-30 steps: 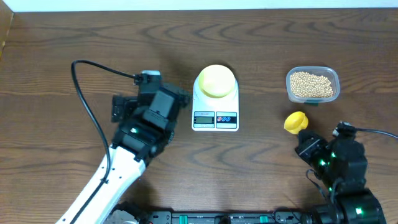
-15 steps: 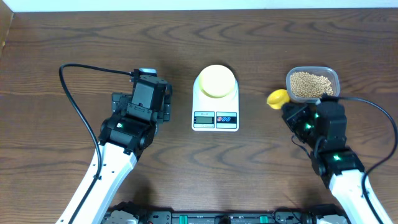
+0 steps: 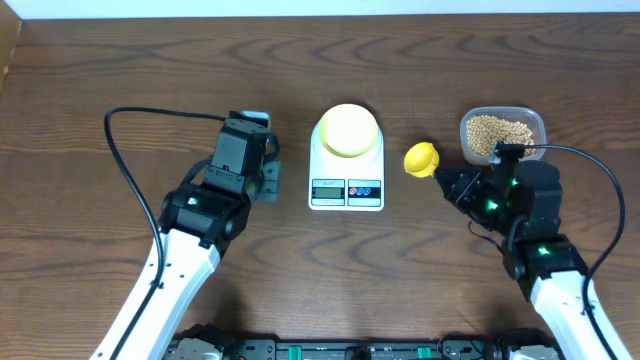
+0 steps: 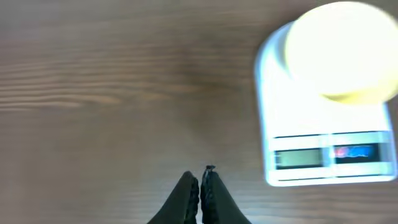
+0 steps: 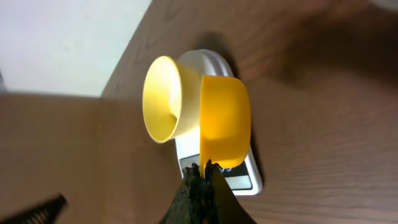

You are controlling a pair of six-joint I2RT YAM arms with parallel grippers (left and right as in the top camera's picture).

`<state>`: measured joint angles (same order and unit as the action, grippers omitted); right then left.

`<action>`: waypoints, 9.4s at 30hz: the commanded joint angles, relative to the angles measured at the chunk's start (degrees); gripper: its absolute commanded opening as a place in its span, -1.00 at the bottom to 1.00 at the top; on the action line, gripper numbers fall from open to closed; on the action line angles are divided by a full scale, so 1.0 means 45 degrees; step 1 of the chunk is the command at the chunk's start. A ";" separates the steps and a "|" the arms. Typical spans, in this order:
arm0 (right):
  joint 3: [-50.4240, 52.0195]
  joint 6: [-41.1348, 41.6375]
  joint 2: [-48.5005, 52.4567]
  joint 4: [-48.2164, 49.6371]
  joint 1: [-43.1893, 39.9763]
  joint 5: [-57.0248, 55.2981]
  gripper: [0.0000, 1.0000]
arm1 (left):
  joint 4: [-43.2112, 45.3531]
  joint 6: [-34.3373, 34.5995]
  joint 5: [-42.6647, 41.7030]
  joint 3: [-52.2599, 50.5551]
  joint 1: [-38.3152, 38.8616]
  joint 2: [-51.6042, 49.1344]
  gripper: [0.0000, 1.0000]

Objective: Scoop item into bowl and weigh 50g on scale

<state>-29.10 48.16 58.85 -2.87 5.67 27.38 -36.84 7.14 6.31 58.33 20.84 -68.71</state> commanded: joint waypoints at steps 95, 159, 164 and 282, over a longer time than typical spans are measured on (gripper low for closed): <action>-0.0199 -0.4915 -0.4187 -0.2516 -0.0078 -0.2545 -0.98 | 0.0903 0.1914 0.0053 -0.0253 0.4925 0.1112 0.96; -0.0199 -0.3662 -0.1613 -0.0636 -0.0894 -0.0228 -0.98 | -0.8087 -1.2352 -0.7888 0.5586 -0.4677 0.0554 0.96; -0.0199 -0.3657 -0.1627 -0.0622 -0.1826 0.1049 -0.98 | -0.7888 -1.2628 -0.7975 0.5586 -0.4677 0.0500 0.96; -1.4411 -0.6110 0.7786 -1.5596 -0.0466 -0.8019 -0.98 | -0.8189 -1.4149 -0.8927 0.4405 -0.4677 -0.0403 0.96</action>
<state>-92.95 19.81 94.28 -72.90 3.25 -12.21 -73.49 -55.59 -32.93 78.24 -0.21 -70.67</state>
